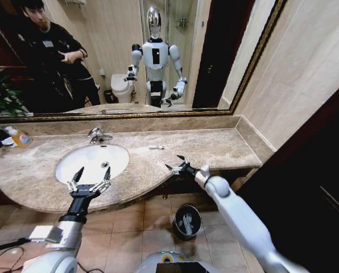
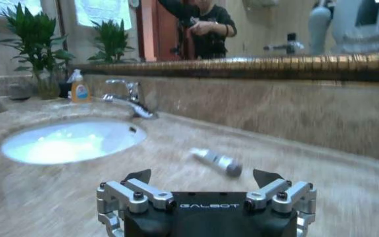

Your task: Pick up the trash from the sink and place it in the trash bin.

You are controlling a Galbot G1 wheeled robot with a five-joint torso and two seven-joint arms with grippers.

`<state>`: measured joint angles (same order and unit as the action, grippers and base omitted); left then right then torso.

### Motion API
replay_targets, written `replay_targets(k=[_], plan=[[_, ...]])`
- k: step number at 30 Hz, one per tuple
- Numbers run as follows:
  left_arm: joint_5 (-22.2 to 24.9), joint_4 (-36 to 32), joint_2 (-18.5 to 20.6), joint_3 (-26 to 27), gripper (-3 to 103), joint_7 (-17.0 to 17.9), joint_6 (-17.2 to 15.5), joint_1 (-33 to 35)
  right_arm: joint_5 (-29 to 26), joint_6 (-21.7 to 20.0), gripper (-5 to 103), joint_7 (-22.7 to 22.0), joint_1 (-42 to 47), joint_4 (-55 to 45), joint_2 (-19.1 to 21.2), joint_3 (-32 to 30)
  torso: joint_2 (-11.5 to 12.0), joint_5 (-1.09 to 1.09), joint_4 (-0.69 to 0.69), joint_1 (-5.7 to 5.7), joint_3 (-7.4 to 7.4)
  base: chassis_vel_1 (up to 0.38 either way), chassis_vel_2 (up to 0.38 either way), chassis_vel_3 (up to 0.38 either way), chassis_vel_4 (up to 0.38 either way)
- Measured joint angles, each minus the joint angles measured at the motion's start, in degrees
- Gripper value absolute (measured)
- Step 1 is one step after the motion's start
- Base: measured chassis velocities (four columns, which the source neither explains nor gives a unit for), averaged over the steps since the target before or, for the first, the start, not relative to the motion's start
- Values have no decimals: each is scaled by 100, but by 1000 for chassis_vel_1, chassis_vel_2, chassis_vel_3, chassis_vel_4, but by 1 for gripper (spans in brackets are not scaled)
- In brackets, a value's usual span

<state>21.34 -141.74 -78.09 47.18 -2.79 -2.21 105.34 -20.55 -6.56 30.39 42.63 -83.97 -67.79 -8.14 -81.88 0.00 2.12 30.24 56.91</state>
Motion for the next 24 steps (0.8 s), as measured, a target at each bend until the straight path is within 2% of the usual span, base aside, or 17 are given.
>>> replay_targets(k=[8,11,19,20,21,22,24], plan=[[0,0,0,0,100,0,0,0,-312,37,100,57,-836,838,-74,571,0,0,-1,-1,0,0,0,0,0],[0,0,0,0,100,0,0,0,-348,168,100,288,-1237,1382,-146,794,0,0,-1,-1,0,0,0,0,0],[0,0,0,0,100,0,0,0,-370,240,102,556,-2045,2256,-415,1207,0,0,0,-1,0,0,0,0,0],[0,0,0,0,100,0,0,0,-347,257,93,636,-2199,2447,-500,1280,0,-1,0,0,-1,0,0,0,0],[0,0,0,0,100,0,0,0,-318,258,93,682,-2266,2552,-543,1321,0,-1,0,0,-1,0,0,0,0],[0,0,0,0,100,0,0,0,-293,262,86,722,-2315,2642,-571,1354,0,-1,-1,-1,-1,0,0,0,0],[0,0,0,0,100,0,0,0,-261,275,86,771,-2368,2745,-599,1384,0,0,0,0,0,0,0,0,0]])
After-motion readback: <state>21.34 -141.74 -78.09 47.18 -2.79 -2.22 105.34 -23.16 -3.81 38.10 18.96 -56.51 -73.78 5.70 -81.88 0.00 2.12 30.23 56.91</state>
